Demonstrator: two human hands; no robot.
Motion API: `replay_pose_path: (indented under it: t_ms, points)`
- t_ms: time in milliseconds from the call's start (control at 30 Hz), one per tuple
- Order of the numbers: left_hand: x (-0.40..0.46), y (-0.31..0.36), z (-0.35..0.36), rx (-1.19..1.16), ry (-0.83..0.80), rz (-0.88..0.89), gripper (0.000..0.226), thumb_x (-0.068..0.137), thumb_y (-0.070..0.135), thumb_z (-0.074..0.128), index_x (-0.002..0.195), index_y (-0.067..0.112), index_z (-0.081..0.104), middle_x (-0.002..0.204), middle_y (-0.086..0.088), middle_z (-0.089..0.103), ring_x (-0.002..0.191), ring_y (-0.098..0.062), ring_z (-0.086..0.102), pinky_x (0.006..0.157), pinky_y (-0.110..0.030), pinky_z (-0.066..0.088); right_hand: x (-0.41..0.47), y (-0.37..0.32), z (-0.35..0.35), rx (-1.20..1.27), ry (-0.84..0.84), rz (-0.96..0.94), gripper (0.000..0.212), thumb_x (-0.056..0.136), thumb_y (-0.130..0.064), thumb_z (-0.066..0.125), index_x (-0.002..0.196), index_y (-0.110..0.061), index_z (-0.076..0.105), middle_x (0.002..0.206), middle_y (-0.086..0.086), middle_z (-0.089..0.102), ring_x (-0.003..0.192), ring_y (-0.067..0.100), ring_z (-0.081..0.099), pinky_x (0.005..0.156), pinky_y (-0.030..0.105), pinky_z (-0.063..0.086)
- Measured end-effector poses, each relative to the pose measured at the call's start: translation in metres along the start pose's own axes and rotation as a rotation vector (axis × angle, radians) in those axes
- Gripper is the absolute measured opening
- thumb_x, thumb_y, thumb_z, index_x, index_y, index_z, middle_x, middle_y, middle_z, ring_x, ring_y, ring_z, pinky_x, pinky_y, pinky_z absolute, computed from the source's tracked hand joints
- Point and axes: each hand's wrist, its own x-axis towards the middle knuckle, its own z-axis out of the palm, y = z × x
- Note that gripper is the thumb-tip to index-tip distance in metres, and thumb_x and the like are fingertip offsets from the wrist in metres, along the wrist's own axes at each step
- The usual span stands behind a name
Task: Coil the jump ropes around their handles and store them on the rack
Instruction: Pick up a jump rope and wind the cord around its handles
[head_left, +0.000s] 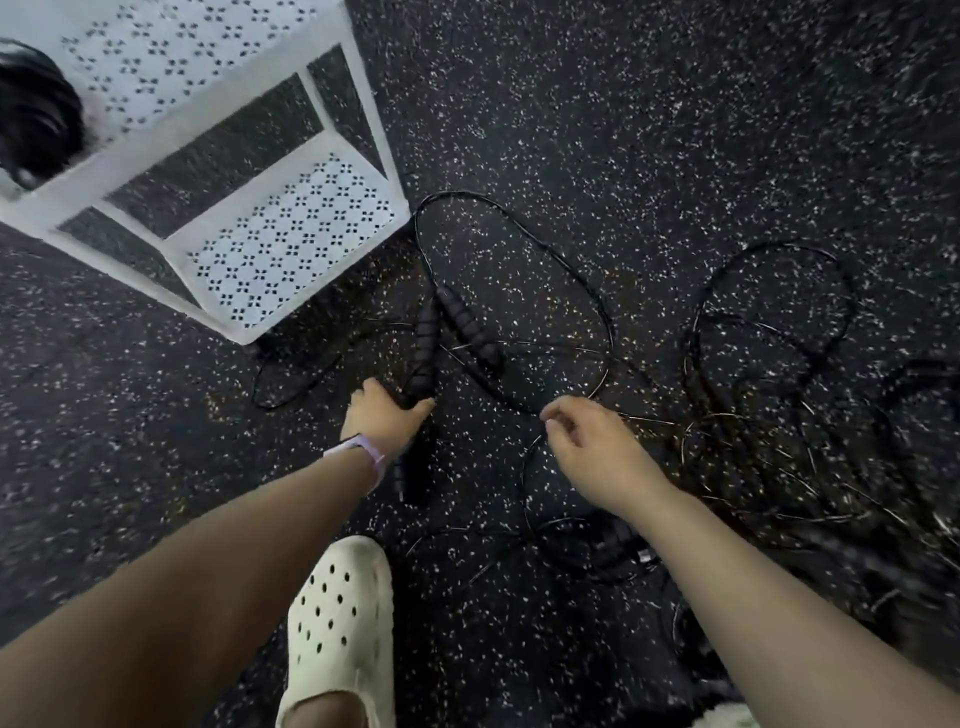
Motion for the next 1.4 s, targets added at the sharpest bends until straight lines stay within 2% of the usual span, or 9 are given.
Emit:
replay_pose_path:
  t_ms: [133, 267, 400, 600, 733, 867, 1033, 1200, 1400]
  points:
    - [0.022, 0.017, 0.013, 0.123, 0.192, 0.117, 0.079, 0.095, 0.065, 0.053, 0.139, 0.001, 0.043, 0.141, -0.021, 0.050, 0.130, -0.039, 0.048, 0.106, -0.048, 0.043, 0.020, 0.009, 0.026, 0.073, -0.023, 0.028, 0.020, 0.106, -0.029, 0.047, 0.117, -0.028, 0.064, 0.097, -0.013, 0.060, 0.079, 0.001, 0.054, 0.066, 0.023, 0.039]
    - [0.056, 0.043, 0.009, 0.115, 0.194, 0.100, 0.065, 0.103, 0.059, 0.040, 0.129, 0.001, 0.054, 0.132, -0.022, 0.060, 0.123, -0.041, 0.054, 0.103, -0.048, 0.044, 0.037, 0.015, 0.041, 0.104, -0.028, 0.049, 0.022, 0.106, -0.030, 0.046, 0.119, -0.027, 0.064, 0.097, -0.013, 0.060, 0.081, 0.002, 0.053, 0.072, 0.024, 0.039]
    - [0.068, 0.061, 0.013, 0.084, 0.148, 0.206, 0.058, 0.094, 0.064, 0.057, 0.110, 0.009, 0.060, 0.111, -0.014, 0.070, 0.106, -0.037, 0.063, 0.095, -0.046, 0.050, 0.051, 0.018, 0.050, 0.117, -0.038, 0.075, 0.023, 0.106, -0.029, 0.045, 0.120, -0.027, 0.065, 0.101, -0.009, 0.062, 0.084, 0.006, 0.055, 0.076, 0.028, 0.041]
    - [0.081, 0.087, 0.012, -0.061, 0.109, 0.138, 0.080, 0.081, 0.069, 0.070, 0.126, 0.005, 0.052, 0.129, -0.016, 0.060, 0.115, -0.037, 0.060, 0.096, -0.045, 0.051, 0.054, 0.011, 0.055, 0.140, -0.040, 0.065, 0.022, 0.106, -0.033, 0.045, 0.117, -0.031, 0.064, 0.110, -0.015, 0.063, 0.094, 0.005, 0.061, 0.084, 0.032, 0.051]
    - [0.095, 0.105, 0.007, -0.237, -0.011, 0.109, 0.057, 0.081, 0.054, 0.080, 0.108, 0.009, 0.060, 0.114, -0.011, 0.068, 0.089, -0.026, 0.064, 0.069, -0.033, 0.048, 0.051, 0.015, 0.052, 0.189, -0.036, 0.069, 0.020, 0.107, -0.032, 0.045, 0.113, -0.032, 0.064, 0.101, -0.015, 0.063, 0.079, 0.000, 0.054, 0.071, 0.023, 0.043]
    - [0.099, 0.121, 0.004, -0.273, -0.023, 0.061, 0.081, 0.076, 0.059, 0.081, 0.130, 0.004, 0.055, 0.119, -0.008, 0.064, 0.091, -0.027, 0.057, 0.077, -0.033, 0.046, 0.042, 0.016, 0.050, 0.226, -0.029, 0.097, 0.019, 0.107, -0.033, 0.045, 0.111, -0.034, 0.064, 0.099, -0.015, 0.064, 0.079, -0.001, 0.059, 0.070, 0.023, 0.047]
    - [0.104, 0.136, 0.000, -0.377, -0.110, 0.030, 0.054, 0.073, 0.040, 0.081, 0.113, 0.008, 0.065, 0.108, -0.006, 0.069, 0.085, -0.023, 0.065, 0.081, -0.033, 0.055, 0.039, 0.019, 0.039, 0.259, -0.017, 0.126, 0.018, 0.107, -0.037, 0.045, 0.109, -0.039, 0.062, 0.072, -0.012, 0.059, 0.048, -0.005, 0.049, 0.051, 0.019, 0.037]
    - [0.083, 0.155, -0.015, -0.469, -0.058, 0.249, 0.032, 0.076, 0.030, 0.075, 0.102, 0.020, 0.061, 0.092, 0.006, 0.067, 0.074, -0.007, 0.062, 0.056, -0.020, 0.042, 0.034, 0.012, 0.020, 0.294, 0.038, 0.089, 0.019, 0.108, -0.027, 0.047, 0.108, -0.029, 0.065, 0.073, -0.007, 0.063, 0.048, 0.000, 0.049, 0.047, 0.016, 0.038]
    - [0.024, 0.197, -0.082, -0.434, 0.067, 0.549, 0.047, 0.072, 0.033, 0.076, 0.110, 0.021, 0.050, 0.093, 0.009, 0.064, 0.081, -0.007, 0.062, 0.066, -0.023, 0.045, 0.020, -0.015, -0.021, 0.321, 0.111, 0.040, 0.017, 0.107, -0.027, 0.048, 0.103, -0.032, 0.064, 0.069, -0.009, 0.062, 0.047, 0.002, 0.047, 0.045, 0.017, 0.037]
